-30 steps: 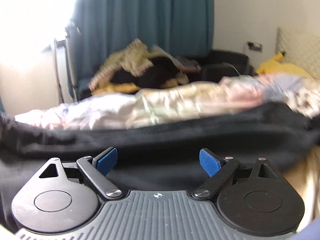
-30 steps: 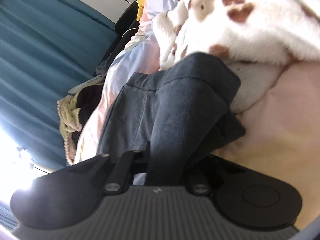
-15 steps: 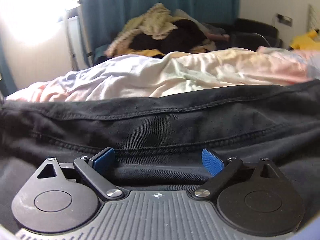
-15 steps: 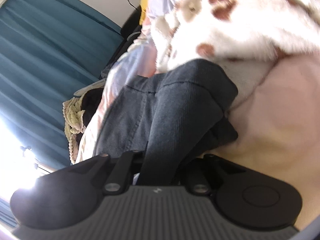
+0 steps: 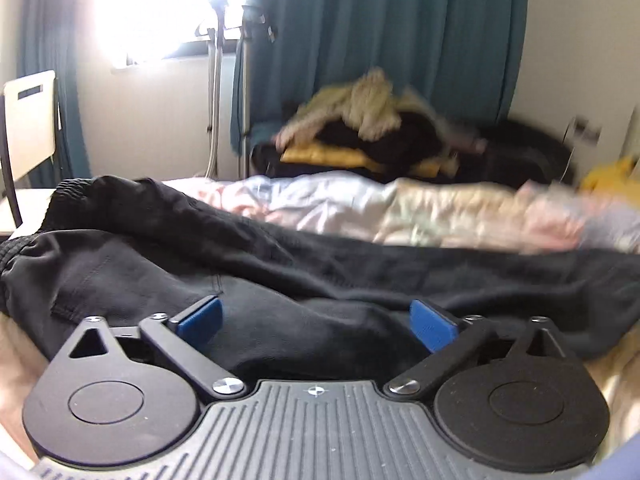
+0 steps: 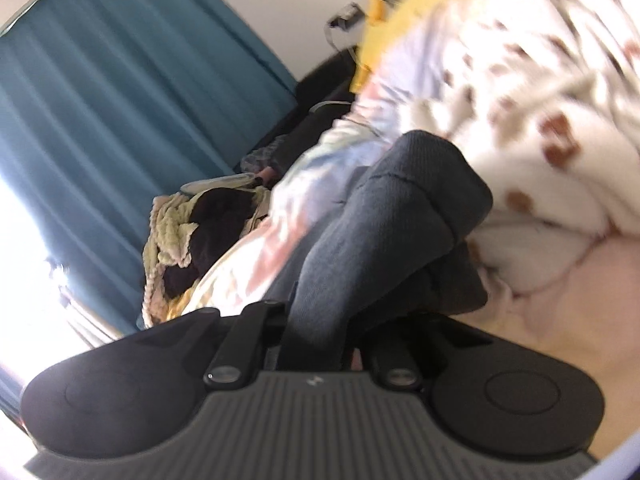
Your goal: Fold clothes
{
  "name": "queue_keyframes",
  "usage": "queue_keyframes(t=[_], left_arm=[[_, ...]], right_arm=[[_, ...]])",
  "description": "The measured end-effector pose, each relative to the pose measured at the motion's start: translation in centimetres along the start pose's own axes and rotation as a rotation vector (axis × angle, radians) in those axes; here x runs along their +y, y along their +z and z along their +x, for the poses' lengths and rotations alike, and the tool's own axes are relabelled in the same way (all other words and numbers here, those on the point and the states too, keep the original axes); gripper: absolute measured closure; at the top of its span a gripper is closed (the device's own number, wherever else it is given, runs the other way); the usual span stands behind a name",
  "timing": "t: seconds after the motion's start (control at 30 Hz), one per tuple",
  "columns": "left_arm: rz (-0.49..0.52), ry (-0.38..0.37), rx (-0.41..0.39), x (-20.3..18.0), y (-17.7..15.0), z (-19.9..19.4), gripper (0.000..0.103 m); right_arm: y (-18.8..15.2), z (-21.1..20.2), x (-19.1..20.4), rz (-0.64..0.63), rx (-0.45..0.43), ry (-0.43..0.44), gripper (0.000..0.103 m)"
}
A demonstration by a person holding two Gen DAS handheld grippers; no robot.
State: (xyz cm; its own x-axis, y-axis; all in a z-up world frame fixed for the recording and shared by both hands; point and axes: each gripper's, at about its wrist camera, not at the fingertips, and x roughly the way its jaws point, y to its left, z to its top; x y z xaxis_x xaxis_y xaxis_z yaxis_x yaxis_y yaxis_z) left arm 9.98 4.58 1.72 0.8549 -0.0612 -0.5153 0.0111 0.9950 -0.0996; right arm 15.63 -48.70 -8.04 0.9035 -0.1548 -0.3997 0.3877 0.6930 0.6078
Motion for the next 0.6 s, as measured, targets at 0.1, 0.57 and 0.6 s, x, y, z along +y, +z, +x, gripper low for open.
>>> queue_keyframes(t=[0.1,0.57,0.6], left_arm=[[-0.022,0.034,-0.033,2.3,0.2,0.0,0.001],[-0.115,0.261,-0.16,8.9,0.7,-0.5,0.001],[-0.086,0.301,-0.173,8.9,0.7,-0.4,0.001]], right_arm=[[-0.2,-0.4,3.2,-0.083,-0.005,-0.022,0.092],[-13.9,-1.1,24.7,-0.56,-0.04,0.182,0.093],[-16.0,-1.1,26.2,-0.608,-0.029,0.215,0.093]])
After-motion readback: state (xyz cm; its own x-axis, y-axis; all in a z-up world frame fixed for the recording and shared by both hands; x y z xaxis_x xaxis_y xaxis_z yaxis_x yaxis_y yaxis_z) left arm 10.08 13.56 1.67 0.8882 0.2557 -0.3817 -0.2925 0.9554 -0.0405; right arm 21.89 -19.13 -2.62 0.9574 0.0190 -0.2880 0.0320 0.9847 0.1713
